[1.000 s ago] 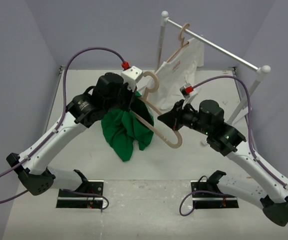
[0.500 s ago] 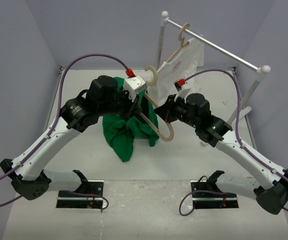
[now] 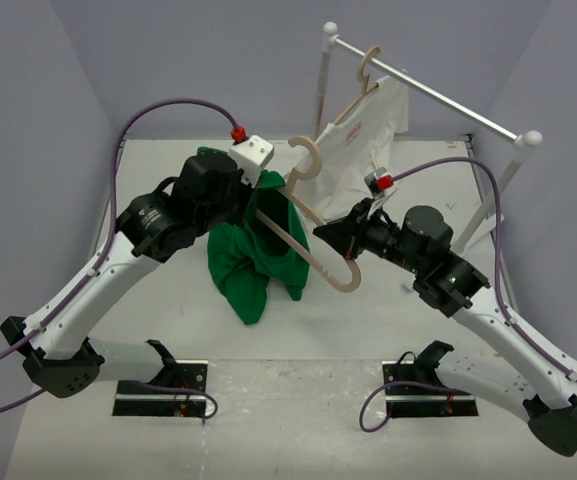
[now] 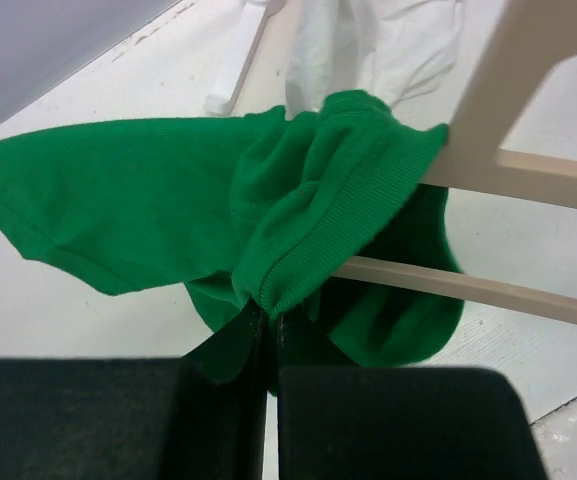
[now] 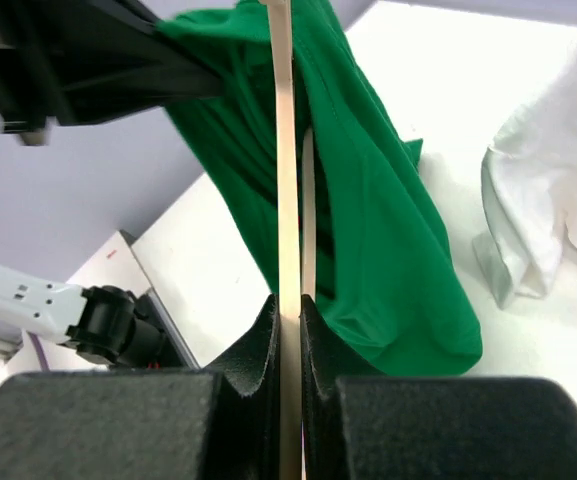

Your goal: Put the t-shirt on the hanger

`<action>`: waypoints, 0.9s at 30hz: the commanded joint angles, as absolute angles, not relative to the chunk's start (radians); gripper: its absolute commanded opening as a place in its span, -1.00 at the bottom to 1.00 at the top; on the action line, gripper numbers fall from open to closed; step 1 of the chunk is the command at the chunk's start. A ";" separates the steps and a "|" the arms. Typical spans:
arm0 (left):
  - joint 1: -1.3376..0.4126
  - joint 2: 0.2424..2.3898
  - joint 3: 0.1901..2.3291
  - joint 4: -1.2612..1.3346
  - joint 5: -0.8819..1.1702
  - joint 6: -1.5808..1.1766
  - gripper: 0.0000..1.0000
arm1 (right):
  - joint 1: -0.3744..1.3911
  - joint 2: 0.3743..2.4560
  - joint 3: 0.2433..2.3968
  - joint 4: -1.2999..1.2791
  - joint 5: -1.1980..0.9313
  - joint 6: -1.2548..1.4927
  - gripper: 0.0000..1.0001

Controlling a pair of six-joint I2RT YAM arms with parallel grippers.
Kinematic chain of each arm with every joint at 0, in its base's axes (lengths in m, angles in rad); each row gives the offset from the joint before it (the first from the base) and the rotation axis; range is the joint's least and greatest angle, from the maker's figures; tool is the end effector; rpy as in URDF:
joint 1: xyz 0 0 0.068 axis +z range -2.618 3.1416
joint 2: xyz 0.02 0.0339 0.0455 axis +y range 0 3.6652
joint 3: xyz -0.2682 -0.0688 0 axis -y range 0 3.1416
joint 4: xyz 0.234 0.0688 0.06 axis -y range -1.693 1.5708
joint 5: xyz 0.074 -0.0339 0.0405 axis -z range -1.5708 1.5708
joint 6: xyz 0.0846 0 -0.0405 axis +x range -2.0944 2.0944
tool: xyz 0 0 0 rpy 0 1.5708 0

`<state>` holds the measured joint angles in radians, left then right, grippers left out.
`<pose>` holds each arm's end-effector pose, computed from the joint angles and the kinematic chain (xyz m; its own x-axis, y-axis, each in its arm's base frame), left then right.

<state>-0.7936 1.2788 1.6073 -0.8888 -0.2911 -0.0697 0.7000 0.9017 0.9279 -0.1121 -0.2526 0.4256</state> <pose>0.2110 -0.1799 0.4202 -0.4075 0.3191 -0.8557 0.4852 0.8694 0.0932 0.1710 0.1716 0.3766 -0.3959 0.1892 -0.8986 -0.7145 0.5512 0.4309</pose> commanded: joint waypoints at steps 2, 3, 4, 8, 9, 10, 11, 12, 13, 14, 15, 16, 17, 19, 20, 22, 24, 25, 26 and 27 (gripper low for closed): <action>-0.797 1.257 1.639 -0.828 -0.030 -0.022 -1.00 | 0.698 0.878 0.906 0.076 -0.334 0.402 -1.00; -0.798 1.251 1.633 -0.813 0.078 -0.011 -0.99 | 0.698 0.888 0.914 0.084 -0.329 0.395 -1.00; -0.797 1.247 1.622 -0.801 0.152 -0.006 -0.97 | 0.698 0.898 0.920 0.090 -0.325 0.388 -1.00; -0.799 1.252 1.624 -0.782 0.305 0.028 -0.81 | 0.698 0.950 0.941 0.118 -0.325 0.366 -1.00; -0.799 1.253 1.629 -0.788 0.309 0.032 -0.68 | 0.695 0.954 0.934 0.124 -0.317 0.365 -1.00; -0.799 1.254 1.635 -0.794 0.308 0.036 -0.50 | 0.693 0.956 0.927 0.131 -0.309 0.363 -1.00; -0.799 1.250 1.648 -0.799 0.282 0.038 0.01 | 0.690 0.950 0.919 0.138 -0.304 0.358 -1.00; -0.799 1.237 1.660 -0.802 0.192 0.027 0.47 | 0.681 0.935 0.896 0.150 -0.300 0.351 -1.00; -0.799 1.223 1.672 -0.805 0.097 0.014 0.92 | 0.671 0.919 0.872 0.163 -0.295 0.345 -1.00; -0.799 1.210 1.680 -0.805 0.003 0.011 1.00 | 0.659 0.903 0.848 0.178 -0.302 0.341 -1.00; -0.798 1.192 1.687 -0.798 -0.110 -0.011 1.00 | 0.615 0.883 0.817 0.198 -0.335 0.335 -1.00; -0.798 1.178 1.693 -0.792 -0.208 -0.026 1.00 | 0.580 0.868 0.788 0.217 -0.379 0.328 -1.00; -0.798 1.178 1.696 -0.788 -0.257 -0.009 1.00 | 0.563 0.861 0.764 0.232 -0.457 0.315 -1.00; -0.789 1.183 1.700 -0.761 -0.269 0.078 1.00 | 0.451 0.821 0.717 0.259 -0.675 0.255 -1.00; -0.784 1.193 1.698 -0.745 -0.180 0.139 1.00 | 0.415 0.816 0.710 0.249 -0.742 0.208 -1.00; -0.781 1.208 1.697 -0.724 -0.008 0.247 1.00 | 0.372 0.808 0.717 0.183 -0.832 0.125 -1.00; -0.781 1.216 1.701 -0.716 0.168 0.352 0.98 | 0.337 0.802 0.741 0.093 -0.872 0.062 -1.00; -0.781 1.215 1.699 -0.723 0.219 0.391 0.99 | 0.318 0.799 0.741 0.084 -0.900 0.053 -1.00; -0.781 1.210 1.695 -0.735 0.349 0.489 0.99 | 0.294 0.790 0.742 0.065 -0.944 0.029 -1.00; -0.780 1.209 1.695 -0.748 0.393 0.527 0.98 | 0.281 0.779 0.737 0.063 -0.969 0.019 -1.00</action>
